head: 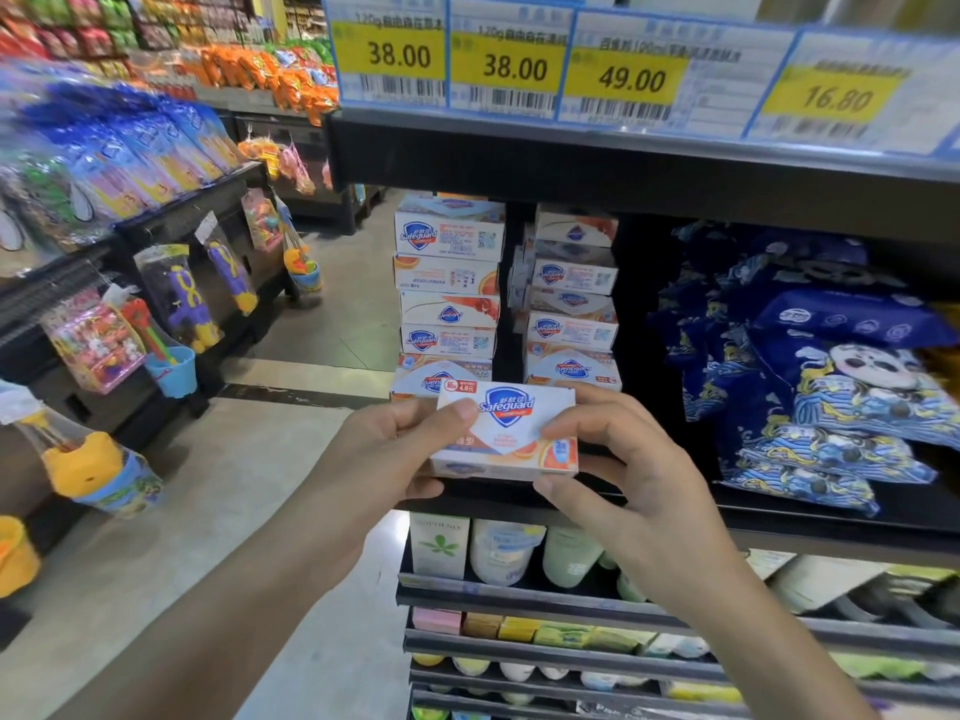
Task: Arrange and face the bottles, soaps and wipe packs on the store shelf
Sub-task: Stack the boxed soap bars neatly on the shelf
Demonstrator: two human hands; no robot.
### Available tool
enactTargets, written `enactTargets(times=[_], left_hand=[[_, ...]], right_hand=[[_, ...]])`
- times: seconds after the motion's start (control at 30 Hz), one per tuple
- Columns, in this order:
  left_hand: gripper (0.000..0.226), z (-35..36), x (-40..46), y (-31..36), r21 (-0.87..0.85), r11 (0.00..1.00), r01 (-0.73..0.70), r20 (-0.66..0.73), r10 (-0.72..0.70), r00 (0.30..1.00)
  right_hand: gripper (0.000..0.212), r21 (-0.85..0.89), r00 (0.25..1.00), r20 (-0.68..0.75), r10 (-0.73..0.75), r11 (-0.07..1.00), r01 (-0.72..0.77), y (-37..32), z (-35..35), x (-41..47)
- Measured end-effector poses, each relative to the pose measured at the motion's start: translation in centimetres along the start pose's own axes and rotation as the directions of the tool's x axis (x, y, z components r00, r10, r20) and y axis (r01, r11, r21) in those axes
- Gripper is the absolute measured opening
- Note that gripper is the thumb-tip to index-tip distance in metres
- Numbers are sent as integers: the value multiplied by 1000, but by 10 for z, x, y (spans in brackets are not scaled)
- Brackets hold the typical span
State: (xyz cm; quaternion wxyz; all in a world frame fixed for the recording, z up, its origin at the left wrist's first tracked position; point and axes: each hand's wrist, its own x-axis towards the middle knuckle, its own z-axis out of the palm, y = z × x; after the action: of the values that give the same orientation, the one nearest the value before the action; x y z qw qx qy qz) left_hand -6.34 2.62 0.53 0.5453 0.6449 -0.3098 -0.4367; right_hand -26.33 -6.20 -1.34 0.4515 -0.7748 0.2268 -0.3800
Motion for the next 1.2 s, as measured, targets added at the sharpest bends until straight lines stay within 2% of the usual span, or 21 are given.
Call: enactTargets(times=[0.1,0.13,0.17,0.23,0.3,0.37,0.4,0.47,0.53,0.67,0.9,1.2], left_hand=[[49,-4,0,1,-53,999,4,-28,-6,1000],[46,-5,1,0,-58,998,-3,-66,-1,998],[37,-8,2,-3,-24,999,-42,-110,39,993],[22,-16,3,-15,211,961,-180,-180,219,959],[20,-23,3,-31,535,796,-284,-131,410,903],[24,-26,1,-43,765,554,-329,7,503,864],[28,-26,2,-49,818,462,-343,71,511,857],[33,-23,1,-52,845,394,-361,136,495,858],[35,-21,0,-51,850,377,-368,150,497,855],[35,-21,2,-51,869,327,-371,168,511,843],[37,-22,3,-52,861,357,-362,157,490,857],[37,-20,6,-56,862,349,-368,151,517,842]], right_hand=[[35,91,998,-13,58,994,-56,0,3,4],[33,133,997,-15,81,988,-78,1,3,6],[32,161,995,-21,98,983,-94,1,4,8],[31,169,992,-44,120,979,-111,2,5,16],[30,173,989,-60,133,978,-121,2,9,27],[27,190,987,-65,150,972,-135,5,14,41],[26,192,984,-66,167,970,-152,8,18,49],[25,146,978,-68,195,972,-184,16,26,61],[25,77,978,-73,194,979,-188,27,33,68],[26,49,980,-108,166,986,-162,36,42,71],[36,-26,974,-192,119,992,-126,44,55,84],[38,-121,978,-186,93,986,-117,41,61,86]])
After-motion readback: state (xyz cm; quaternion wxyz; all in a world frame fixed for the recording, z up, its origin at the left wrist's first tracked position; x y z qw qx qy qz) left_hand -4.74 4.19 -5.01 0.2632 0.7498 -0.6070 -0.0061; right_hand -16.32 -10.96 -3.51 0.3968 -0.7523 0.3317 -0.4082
